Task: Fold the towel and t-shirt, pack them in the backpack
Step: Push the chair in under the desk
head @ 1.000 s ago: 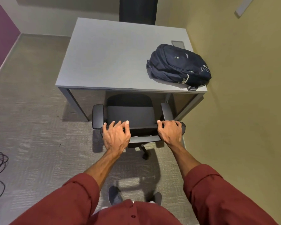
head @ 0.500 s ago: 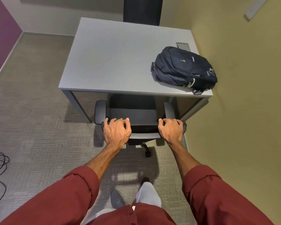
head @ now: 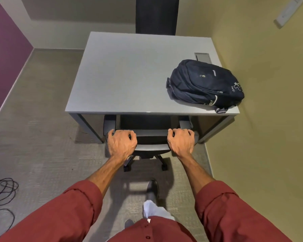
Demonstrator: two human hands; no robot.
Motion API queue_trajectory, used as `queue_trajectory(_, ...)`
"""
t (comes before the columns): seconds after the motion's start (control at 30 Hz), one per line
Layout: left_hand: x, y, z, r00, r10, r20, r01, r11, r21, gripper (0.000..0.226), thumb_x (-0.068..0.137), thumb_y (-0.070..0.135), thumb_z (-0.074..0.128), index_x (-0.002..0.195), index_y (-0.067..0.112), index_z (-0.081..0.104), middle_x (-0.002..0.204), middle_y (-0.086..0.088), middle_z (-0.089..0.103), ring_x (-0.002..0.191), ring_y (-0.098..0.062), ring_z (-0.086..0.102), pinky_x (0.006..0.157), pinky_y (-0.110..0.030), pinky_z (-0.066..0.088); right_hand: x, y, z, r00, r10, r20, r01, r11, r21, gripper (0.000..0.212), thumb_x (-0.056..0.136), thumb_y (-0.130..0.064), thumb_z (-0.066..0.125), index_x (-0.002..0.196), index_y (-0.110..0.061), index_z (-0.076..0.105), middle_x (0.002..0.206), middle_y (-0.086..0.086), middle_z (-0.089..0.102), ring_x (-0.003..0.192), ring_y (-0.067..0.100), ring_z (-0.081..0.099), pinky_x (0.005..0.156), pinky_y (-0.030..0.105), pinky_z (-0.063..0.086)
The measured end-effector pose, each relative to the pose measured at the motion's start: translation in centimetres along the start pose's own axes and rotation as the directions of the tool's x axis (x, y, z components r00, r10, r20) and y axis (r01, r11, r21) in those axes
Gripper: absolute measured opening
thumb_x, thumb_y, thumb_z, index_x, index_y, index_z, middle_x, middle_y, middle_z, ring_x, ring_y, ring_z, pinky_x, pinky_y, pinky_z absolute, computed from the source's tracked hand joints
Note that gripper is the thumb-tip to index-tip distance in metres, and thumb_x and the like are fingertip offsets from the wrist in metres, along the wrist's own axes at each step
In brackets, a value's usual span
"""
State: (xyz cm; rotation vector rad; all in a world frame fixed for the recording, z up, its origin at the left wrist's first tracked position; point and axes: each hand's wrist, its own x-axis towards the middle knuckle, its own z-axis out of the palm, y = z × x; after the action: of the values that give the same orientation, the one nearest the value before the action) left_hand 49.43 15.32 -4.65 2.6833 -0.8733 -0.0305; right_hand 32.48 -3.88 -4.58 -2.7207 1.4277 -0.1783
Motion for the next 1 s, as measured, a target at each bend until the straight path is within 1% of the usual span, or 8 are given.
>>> queue_trajectory(0.17,3.5,-0.2,-0.3,1.0,-0.02,0.02,0.02,1.0,0.004,0.057,0.102,0.046,0.032,0.073,0.027,0.077,0.066,0.013,0.067,0.074,-0.007,0.063,0.119,-0.042,0.032,3.1,-1.4,0.6,1.0,-0.021,0.005,0.021,1.0,0.014,0.061,0.106,-0.052,0.033,0.071,-0.023,0.074,0.068,-0.005,0.066,0.079,0.017,0.064,0.102,0.045,0.041)
queue_trajectory(0.3,6.1,0.2,-0.1,0.998,-0.047,0.046,0.049,0.999,-0.025,0.053,0.102,0.045,0.035,0.076,0.029,0.078,0.057,0.014,0.061,0.069,-0.006,0.06,0.118,-0.041,0.033,5.7,-1.8,1.0,1.0,-0.031,-0.002,0.031,0.999,0.034,0.061,0.107,-0.052,0.033,0.077,-0.022,0.076,0.073,-0.004,0.069,0.083,0.018,0.066,0.105,0.046,0.042)
queue_trajectory(0.37,7.2,0.1,0.1,0.997,-0.049,0.051,0.051,0.998,-0.03,0.05,0.101,0.047,0.037,0.077,0.032,0.078,0.066,0.014,0.069,0.074,-0.005,0.063,0.118,-0.043,0.034,6.8,-2.2,1.1,0.999,-0.039,0.012,0.039,0.998,0.047,0.062,0.107,-0.052,0.031,0.078,-0.021,0.077,0.076,-0.003,0.07,0.087,0.019,0.067,0.108,0.047,0.041)
queue_trajectory(0.43,8.4,0.0,0.3,0.998,-0.041,0.045,0.042,0.998,-0.035,0.044,0.101,0.049,0.041,0.089,0.035,0.081,0.085,0.016,0.078,0.084,-0.005,0.067,0.119,-0.045,0.034,7.8,-2.6,1.1,0.999,-0.046,0.024,0.045,0.997,0.056,0.064,0.106,-0.052,0.028,0.08,-0.02,0.077,0.079,-0.002,0.071,0.089,0.02,0.066,0.109,0.047,0.04)
queue_trajectory(0.53,10.0,-0.3,0.1,0.998,-0.036,0.049,0.039,0.998,-0.053,0.044,0.103,0.05,0.044,0.104,0.031,0.083,0.088,0.014,0.079,0.086,-0.008,0.068,0.121,-0.045,0.032,9.2,-3.2,1.1,0.998,-0.035,0.048,0.032,0.998,0.059,0.067,0.105,-0.052,0.025,0.08,-0.018,0.077,0.079,-0.002,0.071,0.087,0.02,0.064,0.108,0.047,0.04)
queue_trajectory(0.7,12.1,-1.2,0.0,0.999,-0.028,0.038,0.029,0.999,-0.025,0.043,0.103,0.049,0.046,0.097,0.03,0.083,0.077,0.011,0.075,0.08,-0.011,0.067,0.116,-0.042,0.035,10.2,-4.9,1.4,1.0,-0.007,0.027,0.005,0.998,0.067,0.062,0.104,-0.05,0.03,0.077,-0.018,0.076,0.077,-0.001,0.07,0.084,0.021,0.063,0.105,0.047,0.042)
queue_trajectory(0.87,13.2,-1.5,-0.2,1.0,-0.015,0.022,0.017,0.998,-0.059,0.04,0.102,0.047,0.05,0.083,0.029,0.08,0.075,0.012,0.074,0.074,-0.011,0.065,0.111,-0.041,0.036,11.2,-5.7,1.7,0.999,0.02,0.026,-0.022,0.998,0.061,0.058,0.104,-0.05,0.034,0.075,-0.021,0.074,0.074,-0.003,0.067,0.08,0.018,0.06,0.102,0.044,0.042)
queue_trajectory(1.0,14.4,-1.4,-0.2,0.999,-0.017,0.041,0.019,0.998,-0.063,0.04,0.103,0.047,0.05,0.091,0.029,0.084,0.083,0.01,0.078,0.078,-0.011,0.067,0.117,-0.043,0.035,12.2,-6.0,1.7,0.999,0.025,0.025,-0.027,0.997,0.069,0.055,0.103,-0.049,0.034,0.077,-0.021,0.075,0.074,-0.005,0.068,0.078,0.017,0.06,0.097,0.042,0.042)
